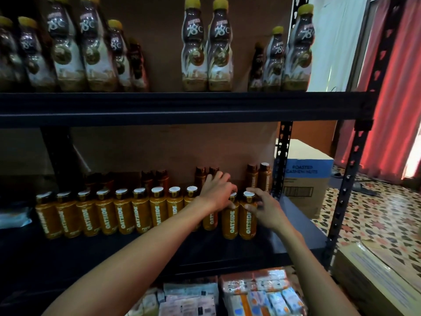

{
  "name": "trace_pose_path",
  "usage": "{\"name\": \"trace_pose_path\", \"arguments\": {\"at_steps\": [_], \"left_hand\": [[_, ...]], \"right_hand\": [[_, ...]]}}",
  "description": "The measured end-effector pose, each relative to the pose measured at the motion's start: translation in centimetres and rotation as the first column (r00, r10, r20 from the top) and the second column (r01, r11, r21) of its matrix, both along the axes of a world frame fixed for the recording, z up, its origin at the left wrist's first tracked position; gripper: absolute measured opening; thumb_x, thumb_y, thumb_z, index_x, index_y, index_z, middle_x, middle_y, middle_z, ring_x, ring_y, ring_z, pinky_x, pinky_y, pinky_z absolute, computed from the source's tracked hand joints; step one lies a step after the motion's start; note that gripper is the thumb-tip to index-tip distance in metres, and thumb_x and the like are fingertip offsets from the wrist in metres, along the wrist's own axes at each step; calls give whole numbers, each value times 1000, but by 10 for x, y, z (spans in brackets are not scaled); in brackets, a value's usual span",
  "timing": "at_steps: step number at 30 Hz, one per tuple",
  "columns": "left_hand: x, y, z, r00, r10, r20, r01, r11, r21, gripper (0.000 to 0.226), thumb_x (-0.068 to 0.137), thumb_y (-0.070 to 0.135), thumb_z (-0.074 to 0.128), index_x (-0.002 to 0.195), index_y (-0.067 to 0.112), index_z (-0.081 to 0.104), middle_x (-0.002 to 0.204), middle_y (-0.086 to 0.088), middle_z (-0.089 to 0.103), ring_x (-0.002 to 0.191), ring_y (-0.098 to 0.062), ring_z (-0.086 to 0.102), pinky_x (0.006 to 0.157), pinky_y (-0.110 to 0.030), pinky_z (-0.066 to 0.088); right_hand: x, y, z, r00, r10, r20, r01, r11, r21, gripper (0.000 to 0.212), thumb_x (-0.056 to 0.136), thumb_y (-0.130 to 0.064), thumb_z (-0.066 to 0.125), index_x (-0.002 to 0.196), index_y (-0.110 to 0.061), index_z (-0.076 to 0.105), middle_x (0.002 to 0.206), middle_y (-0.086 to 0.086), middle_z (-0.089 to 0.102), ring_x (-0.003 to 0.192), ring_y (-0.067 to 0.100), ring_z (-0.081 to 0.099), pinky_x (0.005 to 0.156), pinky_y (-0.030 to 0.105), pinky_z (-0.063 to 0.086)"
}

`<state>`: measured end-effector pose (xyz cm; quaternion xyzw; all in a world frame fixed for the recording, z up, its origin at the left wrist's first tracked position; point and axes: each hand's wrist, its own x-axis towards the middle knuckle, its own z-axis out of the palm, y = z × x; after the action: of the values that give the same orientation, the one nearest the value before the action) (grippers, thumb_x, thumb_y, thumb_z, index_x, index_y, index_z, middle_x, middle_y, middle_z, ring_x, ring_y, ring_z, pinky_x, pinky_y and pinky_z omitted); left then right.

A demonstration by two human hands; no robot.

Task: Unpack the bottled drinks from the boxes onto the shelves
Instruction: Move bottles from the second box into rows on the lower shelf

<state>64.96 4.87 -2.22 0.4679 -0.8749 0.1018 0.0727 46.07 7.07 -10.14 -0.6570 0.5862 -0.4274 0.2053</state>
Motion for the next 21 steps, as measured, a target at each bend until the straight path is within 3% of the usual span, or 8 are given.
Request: {"name": "trace_pose_path", "arguments": {"at_steps": [3, 6, 9, 15, 21], "left_hand": [[-3, -8, -1, 1000, 28, 4, -28, 1000, 11, 54, 87, 41, 70, 138, 30, 55, 164, -7, 16, 151, -31, 6, 119, -55, 10], [-4, -14, -1, 998, 62, -18, -62, 998, 28, 52, 88, 39, 69, 137, 31, 54, 167, -6, 6, 153, -32, -4, 120, -56, 4], [-6, -23, -3, 993, 115, -34, -113, 992, 59, 54, 88, 40, 69, 139, 33, 52, 167, -4, 6, 153, -31, -3, 120, -56, 2], [-2, -32, -3, 986, 153, -72, -147, 985, 92, 58, 87, 40, 71, 142, 35, 50, 166, -1, 8, 153, -31, 1, 120, -57, 5], [-1, -33, -6, 986, 140, -89, -133, 988, 83, 60, 87, 39, 70, 142, 33, 48, 165, -2, 16, 152, -31, 9, 119, -57, 9]], "right_hand": [[1, -10, -1, 999, -24, 27, 25, 1000, -2, 63, 89, -22, 77, 144, -32, 49, 132, -6, 54, 112, 18, 59, 95, 33, 50], [6, -19, -2, 996, -50, 71, 51, 999, -13, 67, 88, -20, 78, 147, -30, 47, 132, -3, 55, 114, 20, 60, 96, 33, 49], [11, -29, -3, 994, -50, 100, 54, 998, -34, 65, 88, -18, 78, 145, -28, 50, 134, 0, 59, 115, 21, 61, 100, 37, 51], [16, -37, -1, 992, -62, 108, 67, 997, -43, 55, 88, -17, 78, 138, -23, 57, 117, -7, 59, 110, 15, 60, 94, 25, 44], [15, -38, -6, 990, -44, 133, 52, 997, -54, 55, 90, -15, 75, 141, -21, 55, 126, -2, 61, 110, 14, 61, 94, 25, 45]]}}
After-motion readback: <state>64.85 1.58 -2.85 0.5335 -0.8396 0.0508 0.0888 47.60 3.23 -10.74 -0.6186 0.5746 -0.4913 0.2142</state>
